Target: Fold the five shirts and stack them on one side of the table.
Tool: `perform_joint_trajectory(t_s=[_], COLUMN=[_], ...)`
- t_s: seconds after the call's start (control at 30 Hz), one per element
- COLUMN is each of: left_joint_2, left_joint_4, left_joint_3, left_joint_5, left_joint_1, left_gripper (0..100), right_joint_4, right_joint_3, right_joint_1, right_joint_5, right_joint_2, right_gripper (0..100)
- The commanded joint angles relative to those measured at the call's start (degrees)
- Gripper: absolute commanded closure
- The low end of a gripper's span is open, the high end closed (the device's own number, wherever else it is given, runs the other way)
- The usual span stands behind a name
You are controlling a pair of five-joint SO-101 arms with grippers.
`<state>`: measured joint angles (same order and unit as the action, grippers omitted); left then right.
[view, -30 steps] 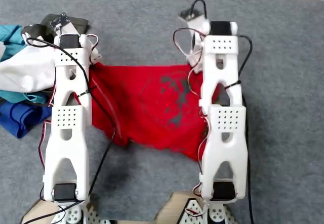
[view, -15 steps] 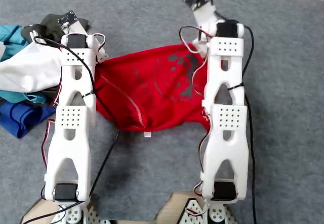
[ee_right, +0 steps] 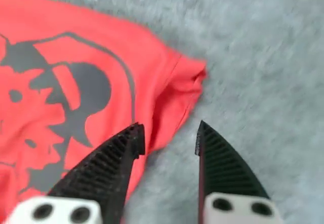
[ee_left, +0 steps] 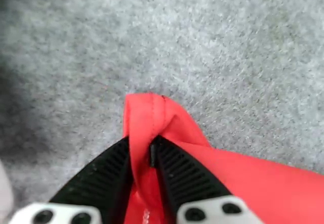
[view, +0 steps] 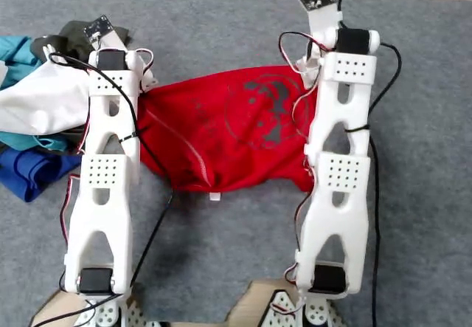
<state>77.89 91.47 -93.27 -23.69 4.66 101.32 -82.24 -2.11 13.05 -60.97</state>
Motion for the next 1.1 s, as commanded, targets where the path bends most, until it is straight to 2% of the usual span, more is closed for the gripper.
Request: perform_joint_trajectory(t_s=[0.0,0.23,0.37,0.43,0.5,0.53,0.73,0.83,0.93,1.07], left_joint_2=[-1.2,-1.2,-1.2,-1.2,-1.2,-1.2,-1.1,-1.1,-1.1,-1.1], left_joint_4=[-0.9,-0.8,-0.7,-0.7,-0.7,-0.7,-0.5,-0.5,-0.5,-0.5], left_joint_3=[-2.7,-2.7,-2.6,-2.6,-2.6,-2.6,-2.6,-2.6,-2.6,-2.6], left_joint_5=[0.4,0.4,0.4,0.4,0.4,0.4,0.4,0.4,0.4,0.4], left_joint_1=[-0.4,-0.3,-0.3,-0.3,-0.2,-0.2,-0.3,-0.2,-0.2,-0.1], left_gripper=[98,98,98,98,98,98,98,98,98,98], right_joint_4=[1.1,0.3,-5.5,-6.5,-6.5,-6.5,-0.5,-0.1,-2.5,-10.8], right_joint_3=[9.4,35.5,47.2,50.8,52.6,53.4,56.0,60.2,67.8,85.3], right_joint_1=[2.1,4.8,7.4,7.6,7.3,6.9,6.1,5.2,5.4,7.4], right_joint_5=[-3.8,-5.6,-4.2,-3.8,-3.0,-2.2,2.6,5.0,8.4,14.9], right_joint_2=[8.9,17.9,17.4,17.4,17.4,17.4,18.3,23.5,31.0,40.6], right_gripper=[81.7,81.7,81.8,85.7,95.3,99.8,99.5,99.5,99.4,99.4])
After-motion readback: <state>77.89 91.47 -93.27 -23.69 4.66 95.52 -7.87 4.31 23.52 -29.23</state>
